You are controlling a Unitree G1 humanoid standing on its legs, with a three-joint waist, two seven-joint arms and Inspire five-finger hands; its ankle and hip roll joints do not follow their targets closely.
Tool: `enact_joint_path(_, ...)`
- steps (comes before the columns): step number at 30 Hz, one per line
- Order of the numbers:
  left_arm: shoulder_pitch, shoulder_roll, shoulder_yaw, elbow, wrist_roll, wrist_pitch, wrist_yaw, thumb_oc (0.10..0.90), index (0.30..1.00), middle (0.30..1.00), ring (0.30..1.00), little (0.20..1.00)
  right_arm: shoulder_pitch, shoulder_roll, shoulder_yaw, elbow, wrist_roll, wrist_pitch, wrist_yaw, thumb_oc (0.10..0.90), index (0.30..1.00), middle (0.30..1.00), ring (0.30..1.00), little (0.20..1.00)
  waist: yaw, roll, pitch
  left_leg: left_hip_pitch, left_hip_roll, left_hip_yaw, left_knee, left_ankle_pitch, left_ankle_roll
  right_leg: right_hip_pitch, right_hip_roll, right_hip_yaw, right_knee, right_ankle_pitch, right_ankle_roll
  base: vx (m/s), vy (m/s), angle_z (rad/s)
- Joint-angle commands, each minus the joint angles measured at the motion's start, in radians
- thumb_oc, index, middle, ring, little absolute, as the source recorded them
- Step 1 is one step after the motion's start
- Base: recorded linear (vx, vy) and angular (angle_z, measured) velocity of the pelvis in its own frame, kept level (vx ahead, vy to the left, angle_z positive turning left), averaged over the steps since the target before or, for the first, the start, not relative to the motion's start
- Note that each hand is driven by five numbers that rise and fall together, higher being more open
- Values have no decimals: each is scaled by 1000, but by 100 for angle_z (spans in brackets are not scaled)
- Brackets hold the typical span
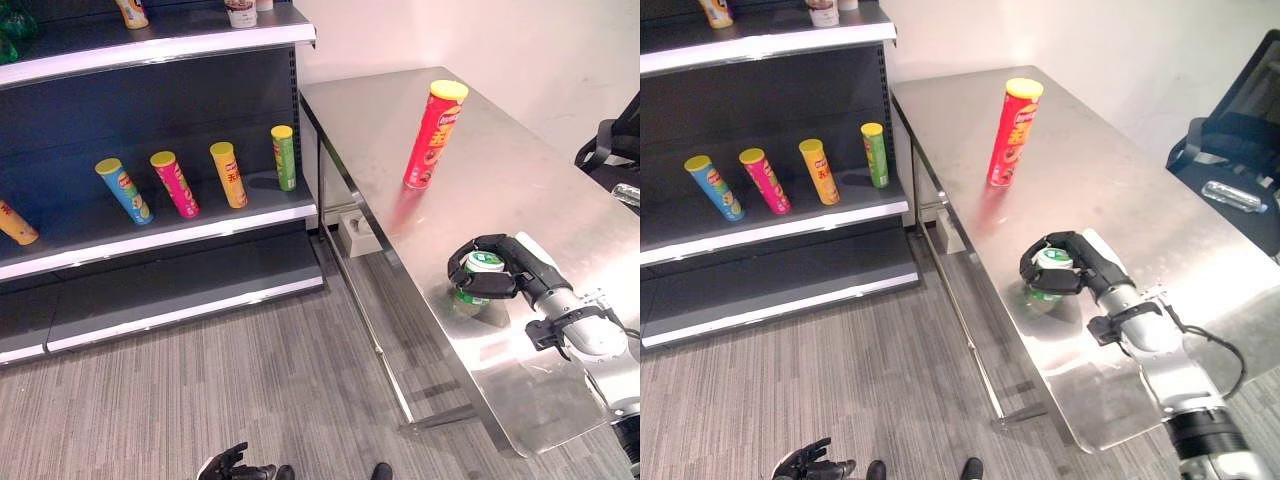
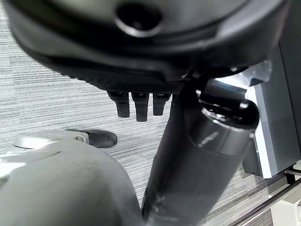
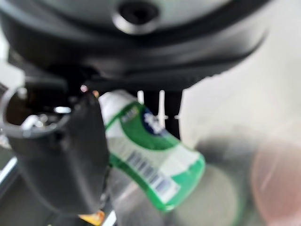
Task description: Put the goods on the table back onto the shelves and tidy them up.
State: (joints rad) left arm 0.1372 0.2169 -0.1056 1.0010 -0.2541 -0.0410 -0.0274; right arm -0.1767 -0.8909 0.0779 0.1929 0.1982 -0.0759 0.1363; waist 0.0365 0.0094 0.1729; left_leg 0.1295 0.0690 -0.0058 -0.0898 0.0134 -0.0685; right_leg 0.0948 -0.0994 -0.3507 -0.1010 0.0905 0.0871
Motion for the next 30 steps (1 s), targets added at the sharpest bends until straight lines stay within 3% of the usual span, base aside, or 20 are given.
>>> enact_joint_path(1, -46, 48, -39, 35, 2, -22, 13, 800, 900, 900, 900, 900, -104, -73, -42, -31, -13, -55, -59, 400, 300, 300, 300, 300, 11, -34, -28, -25, -16, 63, 3, -1, -19, 77, 12, -7, 14, -117, 38, 0, 0, 0)
enact_joint_path(12, -46, 54, -28, 36, 9, -24, 13, 800, 900, 900, 900, 900, -125, -70, -86, -120, 1, -84, -91, 400, 300, 300, 300, 300, 14, -31, -29, -26, -9, 59, 3, 5, -26, 77, 19, -8, 14, -123, 33, -2, -6, 0)
enact_joint_path(14, -45, 55, -19, 42, 13, -24, 15, 800, 900, 900, 900, 900, -177, -59, -123, -254, 20, -119, -117, 400, 300, 300, 300, 300, 23, -28, -30, -32, -1, 50, 3, 14, -36, 75, 28, -12, 14, -129, 26, -34, -85, 4)
enact_joint_path(22, -42, 55, -16, 44, 17, -23, 16, 800, 900, 900, 900, 900, -197, -48, -128, -289, 34, -131, -125, 400, 300, 300, 300, 300, 26, -28, -31, -33, 3, 47, 3, 18, -39, 75, 33, -12, 14, -133, 22, -24, -57, 4)
enact_joint_path(23, -37, 60, 2, 44, 11, -23, 33, 800, 900, 900, 900, 900, -355, -41, -56, -391, -11, -156, -157, 400, 300, 300, 300, 300, 73, -32, -11, -65, 36, 8, 80, 29, -64, 87, 66, -13, 14, -161, -12, -143, -334, 12)
enact_joint_path(30, -32, 58, -1, 42, 9, -25, 38, 800, 900, 900, 900, 900, -402, -61, -36, -392, -29, -164, -177, 400, 300, 300, 300, 300, 90, -26, 3, -113, 44, -8, 169, 44, -84, 98, 72, -40, 14, -171, -25, -44, -88, 31)
